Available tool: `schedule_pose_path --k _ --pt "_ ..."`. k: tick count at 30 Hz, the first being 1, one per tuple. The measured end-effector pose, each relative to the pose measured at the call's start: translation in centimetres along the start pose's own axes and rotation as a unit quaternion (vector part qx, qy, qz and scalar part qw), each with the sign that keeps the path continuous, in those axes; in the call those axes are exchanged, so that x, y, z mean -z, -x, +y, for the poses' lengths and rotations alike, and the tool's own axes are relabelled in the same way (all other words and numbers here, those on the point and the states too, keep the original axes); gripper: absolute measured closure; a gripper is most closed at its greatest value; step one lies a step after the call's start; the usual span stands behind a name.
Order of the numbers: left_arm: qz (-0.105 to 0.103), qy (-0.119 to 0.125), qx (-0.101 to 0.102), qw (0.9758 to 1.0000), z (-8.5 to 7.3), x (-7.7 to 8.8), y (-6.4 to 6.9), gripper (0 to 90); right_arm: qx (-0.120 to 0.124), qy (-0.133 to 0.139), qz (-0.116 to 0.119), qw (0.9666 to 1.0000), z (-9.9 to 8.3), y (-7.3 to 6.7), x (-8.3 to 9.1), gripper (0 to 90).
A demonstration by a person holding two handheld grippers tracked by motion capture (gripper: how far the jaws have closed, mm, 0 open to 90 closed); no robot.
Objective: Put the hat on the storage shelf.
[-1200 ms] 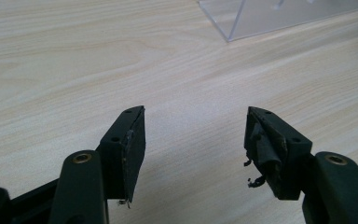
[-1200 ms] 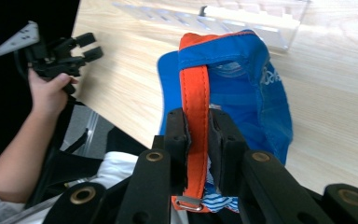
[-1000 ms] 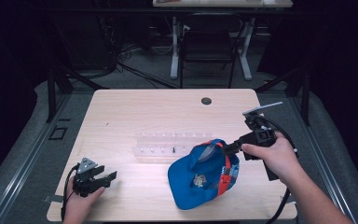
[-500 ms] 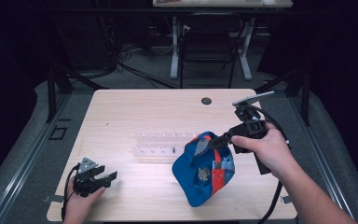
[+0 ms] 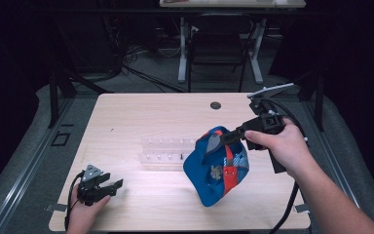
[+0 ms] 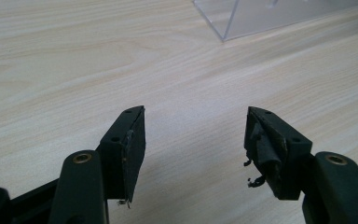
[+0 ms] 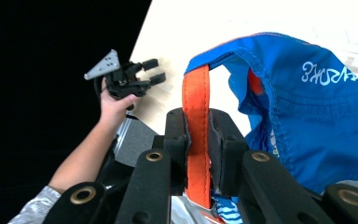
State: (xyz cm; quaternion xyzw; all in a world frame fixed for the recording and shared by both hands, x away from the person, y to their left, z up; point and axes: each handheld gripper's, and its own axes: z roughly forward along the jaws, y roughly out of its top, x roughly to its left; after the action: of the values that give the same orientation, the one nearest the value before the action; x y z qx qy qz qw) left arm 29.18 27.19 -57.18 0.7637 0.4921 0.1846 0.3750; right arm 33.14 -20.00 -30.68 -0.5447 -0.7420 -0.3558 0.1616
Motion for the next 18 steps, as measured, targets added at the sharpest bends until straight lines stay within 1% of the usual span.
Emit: schedule_pose_path --k 3,4,6,10,13,15,16,18 --pt "-0.002 -0.002 -0.002 1.0 0.0 0.0 0.1 39.0 -0.001 0.009 0.009 0.9999 0.4 -0.2 0.2 78.4" --pt "-0.003 -0.002 -0.002 1.0 0.0 0.0 0.2 39.0 -0.005 0.009 0.01 0.9999 0.5 -0.3 0.3 78.4" --pt "-0.003 0.0 -0.002 1.0 0.0 0.0 0.2 39.0 -0.002 0.011 0.015 0.9998 0.8 -0.5 0.4 78.4" --pt "-0.004 0.001 -0.004 1.0 0.1 0.0 0.4 39.0 -0.003 0.012 0.016 0.9998 1.2 -0.9 0.6 78.4" --pt "-0.006 0.004 -0.006 1.0 0.1 0.0 0.6 39.0 0.001 0.018 0.02 0.9996 1.7 -1.5 0.9 78.4" --pt "-0.006 0.0 -0.009 0.9999 0.2 0.1 0.6 39.0 0.0 0.017 0.02 0.9996 1.8 -1.6 0.9 78.4" --pt "-0.005 0.004 -0.009 0.9999 0.2 0.1 0.7 39.0 0.001 0.019 0.019 0.9996 2.2 -1.9 1.0 78.4" --pt "-0.009 0.004 -0.012 0.9999 0.3 0.1 0.8 39.0 -0.001 0.021 0.02 0.9996 2.5 -2.1 1.1 78.5"
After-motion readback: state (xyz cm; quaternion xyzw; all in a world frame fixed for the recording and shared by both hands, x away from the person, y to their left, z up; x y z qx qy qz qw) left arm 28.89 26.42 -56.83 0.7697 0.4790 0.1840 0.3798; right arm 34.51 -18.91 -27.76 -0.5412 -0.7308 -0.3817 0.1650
